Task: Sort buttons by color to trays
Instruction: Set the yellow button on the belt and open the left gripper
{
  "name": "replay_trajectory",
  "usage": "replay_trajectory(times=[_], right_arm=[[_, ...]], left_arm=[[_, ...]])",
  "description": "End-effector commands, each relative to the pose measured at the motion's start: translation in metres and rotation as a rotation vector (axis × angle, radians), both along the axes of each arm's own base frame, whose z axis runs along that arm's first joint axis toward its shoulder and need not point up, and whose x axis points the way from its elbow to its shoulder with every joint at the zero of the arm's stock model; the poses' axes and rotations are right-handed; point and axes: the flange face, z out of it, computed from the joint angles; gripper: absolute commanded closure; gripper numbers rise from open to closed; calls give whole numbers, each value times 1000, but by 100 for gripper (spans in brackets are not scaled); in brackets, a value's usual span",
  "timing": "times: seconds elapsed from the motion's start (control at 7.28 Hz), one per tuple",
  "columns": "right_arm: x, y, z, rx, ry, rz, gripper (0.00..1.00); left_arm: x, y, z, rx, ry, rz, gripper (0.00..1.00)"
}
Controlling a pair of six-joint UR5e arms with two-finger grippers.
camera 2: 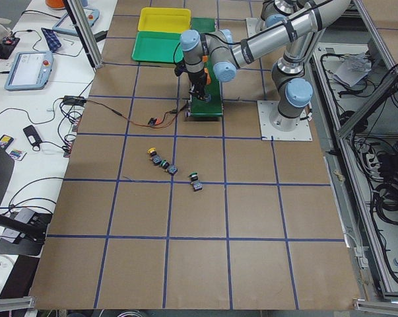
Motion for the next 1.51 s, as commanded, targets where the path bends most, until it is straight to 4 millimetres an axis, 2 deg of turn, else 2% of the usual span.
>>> replay_trajectory(times=[0.0,0.14,0.27,0.41,0.55,0.69,0.82,0.96,1.1,1.24,1.37], right_arm=[[1,1,-1,1,-4,-8,0],[1,3,-2,8,-5,-8,0],[1,3,-2,9,-4,-5,0],[1,1,1,-3,-2,-1,0],[0,1,2,-3,6,5,0],[1,2,-1,6,-4,-2,0],[1,3,-1,5,-3,-7,0],[2,4,-3,17,-3,5,0],[1,3,-3,20,-3,4,0],[1,3,-4,24,-1,1,0],[2,3,-4,24,-2,-2,0]], left_arm=[[-9,13,-25,57,-41,218,92],[-9,9,-27,53,-40,230,20],[-9,7,-22,30,-41,238,0],[-6,-1,-8,-5,-40,247,0],[7,-26,28,-64,-45,265,0],[31,-54,47,-80,-73,282,0],[87,-76,43,-68,-125,315,0],[152,-90,25,-58,-104,236,0],[200,-118,10,-133,-116,232,0],[220,-151,1,-159,-122,224,0],[247,-168,-25,-132,-101,168,0]])
